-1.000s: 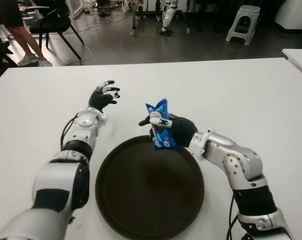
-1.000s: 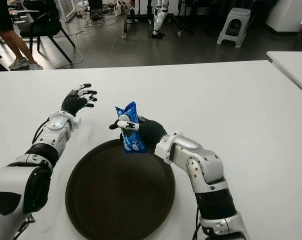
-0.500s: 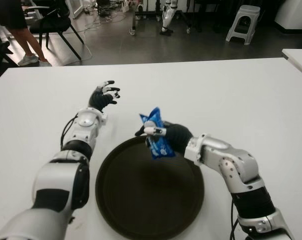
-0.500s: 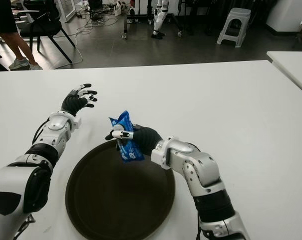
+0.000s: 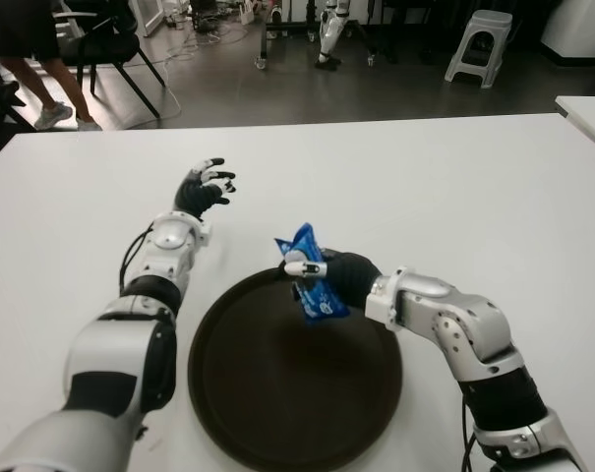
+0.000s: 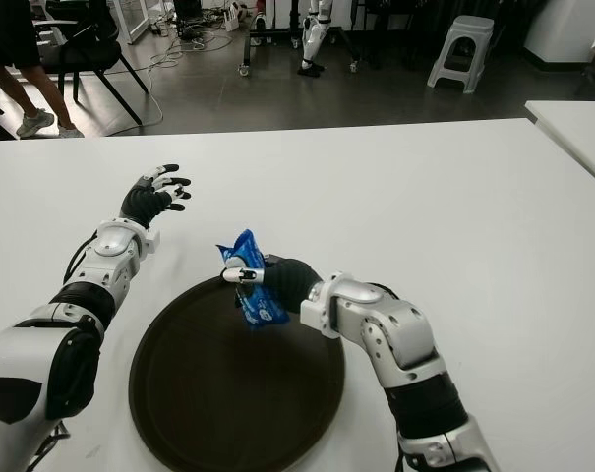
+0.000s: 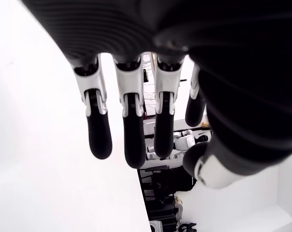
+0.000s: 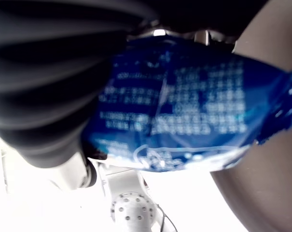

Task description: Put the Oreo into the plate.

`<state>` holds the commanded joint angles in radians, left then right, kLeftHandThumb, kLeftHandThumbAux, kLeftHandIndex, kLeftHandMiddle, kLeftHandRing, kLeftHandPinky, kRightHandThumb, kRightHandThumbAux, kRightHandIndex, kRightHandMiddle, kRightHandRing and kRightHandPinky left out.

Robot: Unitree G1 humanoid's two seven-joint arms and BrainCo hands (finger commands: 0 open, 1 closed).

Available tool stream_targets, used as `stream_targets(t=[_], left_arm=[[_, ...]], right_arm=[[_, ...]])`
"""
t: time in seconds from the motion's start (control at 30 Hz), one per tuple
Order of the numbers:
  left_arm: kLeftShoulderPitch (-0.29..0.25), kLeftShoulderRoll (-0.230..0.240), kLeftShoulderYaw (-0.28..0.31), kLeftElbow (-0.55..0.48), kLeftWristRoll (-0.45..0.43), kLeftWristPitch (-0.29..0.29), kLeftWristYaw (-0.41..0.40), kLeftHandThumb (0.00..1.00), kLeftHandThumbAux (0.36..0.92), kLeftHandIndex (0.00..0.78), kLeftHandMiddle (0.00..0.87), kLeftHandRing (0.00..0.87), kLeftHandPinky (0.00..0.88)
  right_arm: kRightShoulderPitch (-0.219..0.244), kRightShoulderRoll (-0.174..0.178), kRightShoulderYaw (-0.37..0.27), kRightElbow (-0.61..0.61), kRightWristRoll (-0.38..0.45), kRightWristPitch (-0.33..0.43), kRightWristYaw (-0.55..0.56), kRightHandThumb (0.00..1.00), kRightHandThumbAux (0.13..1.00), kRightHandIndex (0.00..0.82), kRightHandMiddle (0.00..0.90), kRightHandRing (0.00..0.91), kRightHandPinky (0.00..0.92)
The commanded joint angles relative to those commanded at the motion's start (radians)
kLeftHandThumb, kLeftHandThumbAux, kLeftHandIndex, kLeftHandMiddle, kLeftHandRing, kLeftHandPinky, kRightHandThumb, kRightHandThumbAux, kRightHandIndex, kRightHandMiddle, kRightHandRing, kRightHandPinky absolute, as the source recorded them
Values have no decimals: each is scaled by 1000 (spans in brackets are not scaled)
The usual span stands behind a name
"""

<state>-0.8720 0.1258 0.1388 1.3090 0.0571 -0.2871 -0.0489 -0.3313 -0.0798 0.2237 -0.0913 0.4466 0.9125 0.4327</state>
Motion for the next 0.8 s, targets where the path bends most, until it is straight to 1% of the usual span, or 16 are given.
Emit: stream_targets(t=[0.2,0.33,0.53,0.63,0.8], left_arm=[[0,1,-1,0,2,-1,-3,129,721,184,319,355,408],[1,2,-4,0,5,-3,-2,125,718,182,317,353,399],[3,2,-9,-1,9,-9,0,114,723,193,321,345,388],[3,1,-4,-1,3,-10,-5,121,718,190,316,339,385],[4,1,1,-2,-2,-10,-9,133,716,187,315,346,400]], right_arm=[[-2,15,-19,11,24,30,1,708,726,430,752,798,821],[-4,17,-22,15,28,39,6,709,726,429,758,802,820],[3,10,-16,9,25,26,22,709,726,429,760,805,817],[4,1,-6,10,20,8,41,709,726,428,759,805,816],[7,-3,-2,9,15,-2,48,708,727,428,757,804,814]])
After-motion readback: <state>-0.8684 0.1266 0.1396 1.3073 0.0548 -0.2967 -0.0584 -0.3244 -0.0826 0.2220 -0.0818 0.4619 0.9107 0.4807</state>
